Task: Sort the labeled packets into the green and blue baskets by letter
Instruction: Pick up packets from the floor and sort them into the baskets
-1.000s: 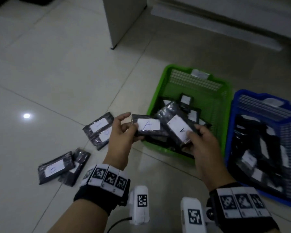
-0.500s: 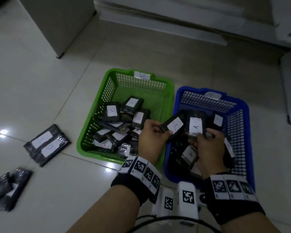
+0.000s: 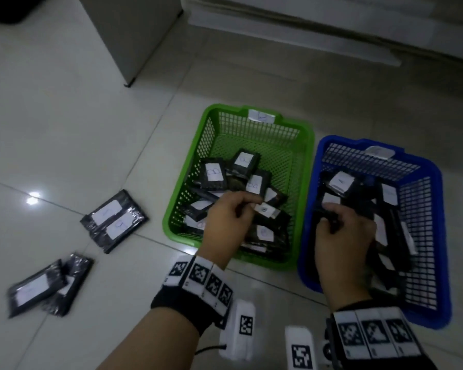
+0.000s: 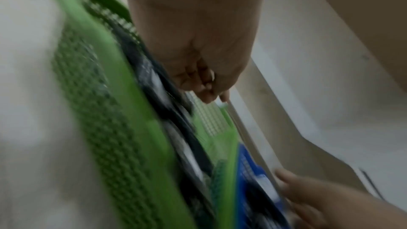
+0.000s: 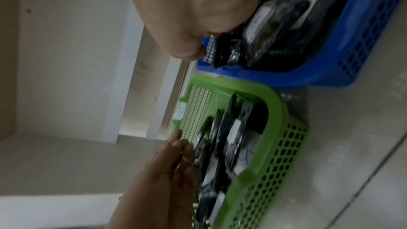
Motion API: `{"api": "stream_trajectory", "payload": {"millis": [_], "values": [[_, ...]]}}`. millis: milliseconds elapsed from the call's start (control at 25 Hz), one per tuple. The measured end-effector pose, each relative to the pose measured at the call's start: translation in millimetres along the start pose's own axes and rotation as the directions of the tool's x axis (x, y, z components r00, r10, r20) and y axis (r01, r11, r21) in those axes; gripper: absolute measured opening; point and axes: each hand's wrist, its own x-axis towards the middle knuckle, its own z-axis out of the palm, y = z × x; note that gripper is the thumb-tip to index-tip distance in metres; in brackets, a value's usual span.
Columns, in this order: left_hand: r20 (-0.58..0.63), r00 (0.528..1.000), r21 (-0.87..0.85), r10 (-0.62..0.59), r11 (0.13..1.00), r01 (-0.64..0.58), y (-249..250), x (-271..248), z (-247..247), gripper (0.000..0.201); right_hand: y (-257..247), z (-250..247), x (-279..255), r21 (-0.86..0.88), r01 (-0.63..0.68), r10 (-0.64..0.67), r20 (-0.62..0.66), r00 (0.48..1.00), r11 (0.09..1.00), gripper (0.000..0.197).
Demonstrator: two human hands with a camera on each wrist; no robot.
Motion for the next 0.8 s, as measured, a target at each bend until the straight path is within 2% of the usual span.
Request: {"api": "stream_trajectory", "payload": {"millis": [120, 200, 280, 360, 440, 520, 600, 720, 800], "values": [[-0.236, 0.962, -0.032, -0.140, 0.990, 0.136, -30, -9, -70, 0.022, -40, 25, -30, 0.050, 0.144, -0.147, 0.070, 0.987, 0.988, 0.025], [-0.368, 0.900, -0.063, -0.232, 0.972, 0.224, -50, -16, -114, 0.018, -60, 51, -49, 0.112, 0.205, -0.224, 0.199, 0.954, 0.972, 0.026], [-0.490, 0.819, -0.052, -0.299, 0.948, 0.314, -77, -24, -156, 0.016, -79, 87, -69, 0.135, 0.260, -0.290, 0.312, 0.905, 0.956, 0.024], [-0.555, 0.758, -0.027, -0.344, 0.918, 0.396, -108, -25, -187, 0.019, -93, 123, -86, 0.189, 0.323, -0.373, 0.387, 0.843, 0.927, 0.024], [-0.554, 0.765, 0.096, -0.328, 0.888, 0.450, -141, -19, -207, 0.028, -102, 156, -102, 0.237, 0.378, -0.446, 0.447, 0.775, 0.895, 0.027], [-0.474, 0.830, 0.273, -0.295, 0.847, 0.457, -167, -6, -217, 0.044, -106, 184, -114, 0.228, 0.415, -0.471, 0.517, 0.715, 0.881, 0.030], [-0.382, 0.869, 0.353, -0.313, 0.820, 0.450, -181, 4, -220, 0.058, -109, 209, -122, 0.157, 0.440, -0.436, 0.617, 0.655, 0.884, 0.034], [-0.355, 0.868, 0.413, -0.346, 0.775, 0.478, -193, 10, -224, 0.064, -113, 244, -128, -0.015, 0.538, -0.355, 0.736, 0.576, 0.843, 0.045], [-0.366, 0.851, 0.380, -0.376, 0.775, 0.505, -192, 7, -227, 0.064, -116, 264, -131, -0.113, 0.557, -0.271, 0.783, 0.559, 0.823, 0.060]]}}
